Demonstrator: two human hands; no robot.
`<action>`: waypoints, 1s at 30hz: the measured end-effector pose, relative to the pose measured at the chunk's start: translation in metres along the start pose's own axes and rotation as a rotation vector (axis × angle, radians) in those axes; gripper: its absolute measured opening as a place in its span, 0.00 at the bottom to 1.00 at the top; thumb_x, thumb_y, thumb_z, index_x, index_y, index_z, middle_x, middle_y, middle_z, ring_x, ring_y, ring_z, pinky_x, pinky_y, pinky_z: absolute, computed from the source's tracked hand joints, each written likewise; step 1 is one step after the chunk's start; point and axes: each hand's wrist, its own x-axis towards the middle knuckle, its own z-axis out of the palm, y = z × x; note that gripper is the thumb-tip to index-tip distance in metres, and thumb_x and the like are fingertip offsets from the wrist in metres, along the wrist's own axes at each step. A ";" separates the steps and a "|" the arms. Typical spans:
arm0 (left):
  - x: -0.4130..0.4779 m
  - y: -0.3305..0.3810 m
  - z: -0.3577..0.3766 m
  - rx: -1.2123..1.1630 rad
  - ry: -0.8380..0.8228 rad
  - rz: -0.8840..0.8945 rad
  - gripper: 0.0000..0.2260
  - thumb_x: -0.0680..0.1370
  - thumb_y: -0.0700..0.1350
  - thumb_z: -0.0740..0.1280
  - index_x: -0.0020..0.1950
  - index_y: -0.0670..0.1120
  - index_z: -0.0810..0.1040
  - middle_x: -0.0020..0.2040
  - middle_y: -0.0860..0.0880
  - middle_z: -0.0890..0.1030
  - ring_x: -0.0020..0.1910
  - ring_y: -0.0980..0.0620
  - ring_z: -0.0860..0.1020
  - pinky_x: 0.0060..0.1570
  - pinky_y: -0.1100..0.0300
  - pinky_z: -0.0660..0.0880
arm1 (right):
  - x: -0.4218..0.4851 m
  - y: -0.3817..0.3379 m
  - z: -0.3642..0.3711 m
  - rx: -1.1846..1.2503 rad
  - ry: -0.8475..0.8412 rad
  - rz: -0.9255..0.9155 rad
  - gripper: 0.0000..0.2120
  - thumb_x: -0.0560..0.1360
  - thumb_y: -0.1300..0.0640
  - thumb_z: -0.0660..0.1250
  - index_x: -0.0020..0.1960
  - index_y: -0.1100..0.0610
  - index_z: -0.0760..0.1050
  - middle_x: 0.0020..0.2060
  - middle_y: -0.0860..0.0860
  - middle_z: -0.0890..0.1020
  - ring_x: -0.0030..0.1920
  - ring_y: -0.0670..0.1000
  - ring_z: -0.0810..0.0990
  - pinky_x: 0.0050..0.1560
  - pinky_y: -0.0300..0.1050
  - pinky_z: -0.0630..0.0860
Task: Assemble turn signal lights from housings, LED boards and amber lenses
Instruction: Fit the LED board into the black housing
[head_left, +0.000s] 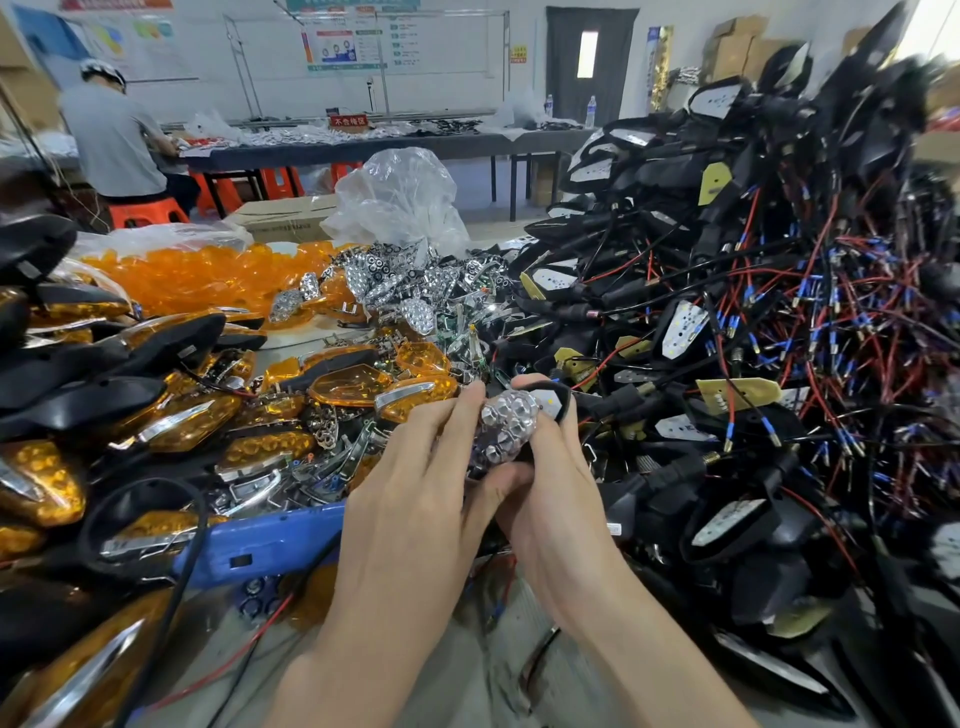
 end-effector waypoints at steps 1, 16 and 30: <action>0.000 0.000 0.001 -0.011 0.002 -0.002 0.26 0.80 0.57 0.58 0.73 0.44 0.71 0.61 0.50 0.75 0.53 0.51 0.79 0.37 0.64 0.70 | 0.000 0.000 0.000 -0.005 0.010 0.004 0.11 0.84 0.51 0.59 0.52 0.39 0.79 0.41 0.53 0.81 0.41 0.55 0.76 0.51 0.54 0.73; 0.000 -0.004 0.015 -0.175 0.033 -0.053 0.26 0.79 0.58 0.61 0.73 0.46 0.71 0.62 0.47 0.72 0.60 0.49 0.72 0.52 0.60 0.72 | 0.002 -0.007 0.004 0.190 -0.007 0.061 0.12 0.83 0.48 0.57 0.59 0.50 0.75 0.54 0.57 0.84 0.56 0.57 0.83 0.64 0.57 0.76; -0.004 -0.010 0.012 -0.495 -0.121 -0.152 0.18 0.85 0.57 0.51 0.75 0.68 0.60 0.63 0.62 0.71 0.62 0.63 0.73 0.56 0.75 0.67 | 0.003 -0.011 0.003 0.213 -0.033 0.060 0.13 0.86 0.51 0.52 0.63 0.55 0.71 0.53 0.57 0.79 0.54 0.53 0.79 0.55 0.50 0.80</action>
